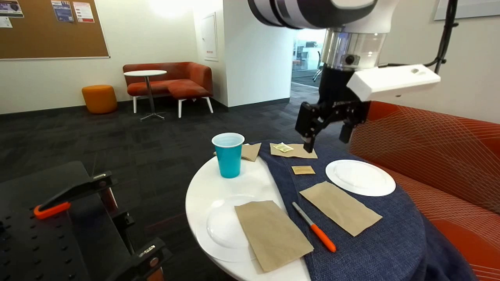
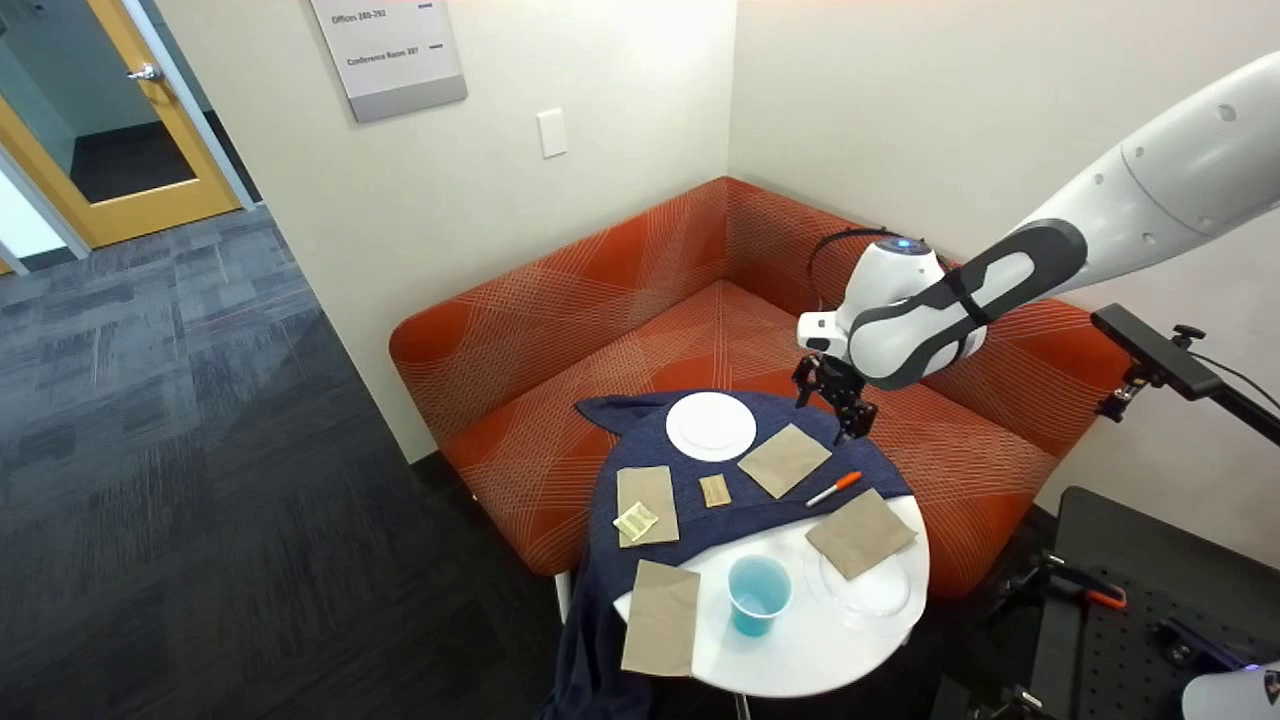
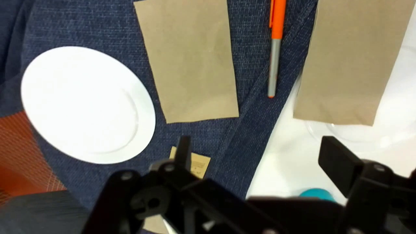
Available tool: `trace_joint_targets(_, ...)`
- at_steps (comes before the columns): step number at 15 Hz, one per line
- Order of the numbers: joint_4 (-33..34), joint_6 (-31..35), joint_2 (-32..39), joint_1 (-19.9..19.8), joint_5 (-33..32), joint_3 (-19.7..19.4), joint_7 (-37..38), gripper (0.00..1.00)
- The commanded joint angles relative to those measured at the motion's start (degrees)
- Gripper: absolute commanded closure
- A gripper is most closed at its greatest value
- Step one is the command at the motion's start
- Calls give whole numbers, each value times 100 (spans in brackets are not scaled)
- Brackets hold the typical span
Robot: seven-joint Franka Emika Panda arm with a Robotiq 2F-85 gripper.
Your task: Pick up the pen from the light blue cup and put it on the table.
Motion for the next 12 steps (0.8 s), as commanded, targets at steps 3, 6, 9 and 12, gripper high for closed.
trace_joint_targets(3, -300, -743, -1190, 171, 535, -57, -287, 0)
trace_joint_targets(6, -308, -1278, -1701, 427, 604, -327, -246, 0)
trace_joint_targets(9, -332, -1710, -2125, 707, 566, -664, -213, 0)
trace_joint_targets(12, -144, -1792, -1977, 993, 514, -969, -122, 0)
